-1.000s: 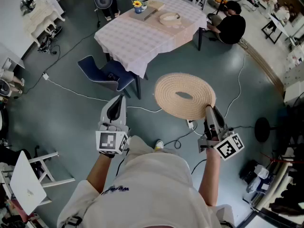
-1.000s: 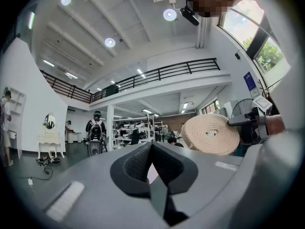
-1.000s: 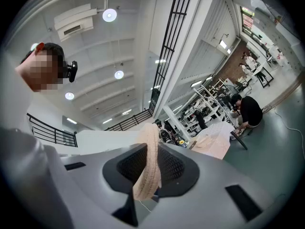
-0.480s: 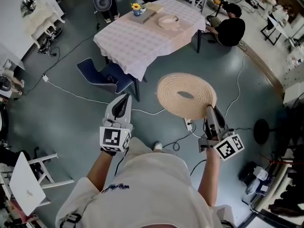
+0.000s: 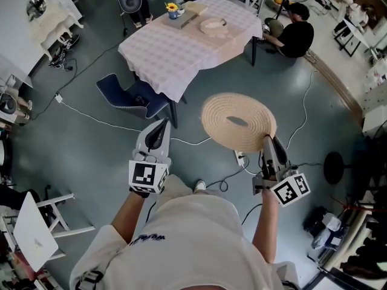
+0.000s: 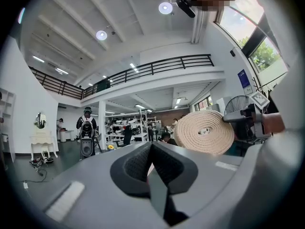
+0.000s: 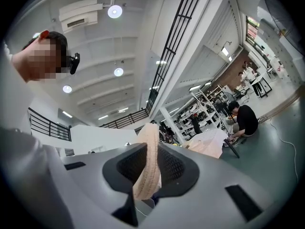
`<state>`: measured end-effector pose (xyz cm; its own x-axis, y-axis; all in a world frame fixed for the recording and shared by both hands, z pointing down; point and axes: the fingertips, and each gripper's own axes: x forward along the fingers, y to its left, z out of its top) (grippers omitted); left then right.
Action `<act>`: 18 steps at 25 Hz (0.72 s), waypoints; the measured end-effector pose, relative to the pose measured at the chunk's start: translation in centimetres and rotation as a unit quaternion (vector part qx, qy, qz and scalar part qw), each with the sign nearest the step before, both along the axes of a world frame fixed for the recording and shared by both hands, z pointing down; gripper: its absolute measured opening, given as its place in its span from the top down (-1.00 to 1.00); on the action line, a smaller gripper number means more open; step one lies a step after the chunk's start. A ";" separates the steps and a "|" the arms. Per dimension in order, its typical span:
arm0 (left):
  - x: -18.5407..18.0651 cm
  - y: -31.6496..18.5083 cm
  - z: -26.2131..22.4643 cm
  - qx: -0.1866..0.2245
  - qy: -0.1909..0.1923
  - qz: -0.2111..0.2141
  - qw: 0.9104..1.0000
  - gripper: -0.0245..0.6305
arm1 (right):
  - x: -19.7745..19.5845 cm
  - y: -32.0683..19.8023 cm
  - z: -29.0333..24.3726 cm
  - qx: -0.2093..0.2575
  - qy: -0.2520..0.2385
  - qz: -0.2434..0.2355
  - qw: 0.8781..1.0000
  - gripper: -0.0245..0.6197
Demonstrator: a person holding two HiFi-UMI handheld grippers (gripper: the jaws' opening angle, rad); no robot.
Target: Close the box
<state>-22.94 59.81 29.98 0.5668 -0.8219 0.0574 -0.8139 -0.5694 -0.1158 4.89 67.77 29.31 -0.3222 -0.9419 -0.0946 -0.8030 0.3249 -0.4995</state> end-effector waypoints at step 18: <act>1.3 -4.6 1.9 -0.020 0.000 -0.023 1.000 0.92 | 0.8 -6.3 2.0 -0.037 0.019 -0.026 0.999 0.70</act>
